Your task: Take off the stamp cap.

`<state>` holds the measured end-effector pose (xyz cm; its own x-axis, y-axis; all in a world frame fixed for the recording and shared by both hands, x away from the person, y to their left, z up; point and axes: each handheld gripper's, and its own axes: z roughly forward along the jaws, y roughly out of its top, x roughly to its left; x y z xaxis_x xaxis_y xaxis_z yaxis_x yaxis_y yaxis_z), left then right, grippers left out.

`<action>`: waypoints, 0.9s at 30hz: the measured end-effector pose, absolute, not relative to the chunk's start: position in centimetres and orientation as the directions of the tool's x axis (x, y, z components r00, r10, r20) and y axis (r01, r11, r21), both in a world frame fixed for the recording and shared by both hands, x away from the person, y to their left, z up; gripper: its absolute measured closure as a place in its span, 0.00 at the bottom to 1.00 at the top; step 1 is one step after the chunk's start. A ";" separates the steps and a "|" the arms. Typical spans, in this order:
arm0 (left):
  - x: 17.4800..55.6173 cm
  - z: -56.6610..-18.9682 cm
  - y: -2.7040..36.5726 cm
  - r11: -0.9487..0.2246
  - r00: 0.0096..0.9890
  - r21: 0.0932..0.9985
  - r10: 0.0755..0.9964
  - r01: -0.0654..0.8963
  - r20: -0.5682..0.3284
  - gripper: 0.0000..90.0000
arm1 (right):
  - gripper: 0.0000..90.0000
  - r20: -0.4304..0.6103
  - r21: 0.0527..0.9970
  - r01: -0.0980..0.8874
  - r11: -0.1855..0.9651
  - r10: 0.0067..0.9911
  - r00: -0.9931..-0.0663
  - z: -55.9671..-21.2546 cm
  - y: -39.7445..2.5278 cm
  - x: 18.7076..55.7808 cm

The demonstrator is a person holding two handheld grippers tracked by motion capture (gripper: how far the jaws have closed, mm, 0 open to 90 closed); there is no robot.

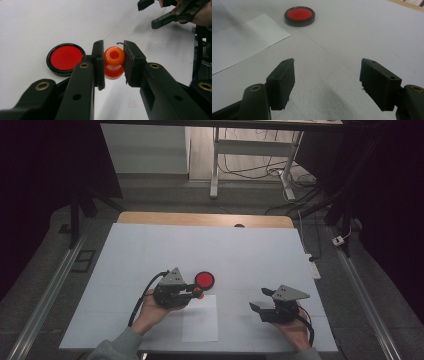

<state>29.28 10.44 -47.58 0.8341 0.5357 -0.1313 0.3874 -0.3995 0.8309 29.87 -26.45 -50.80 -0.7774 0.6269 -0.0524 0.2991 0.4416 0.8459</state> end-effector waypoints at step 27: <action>29.4 -47.6 9.6 -0.411 0.839 0.830 0.531 0.377 -0.118 0.80 | 0.32 -0.057 0.854 0.260 0.450 0.578 -0.814 -50.4 -24.2 29.1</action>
<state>29.35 9.59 -47.58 0.8390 0.5312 -0.1180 0.3769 -0.4108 0.8302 29.07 -24.20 -50.41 -0.8137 0.5784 -0.0569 0.2603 0.4502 0.8542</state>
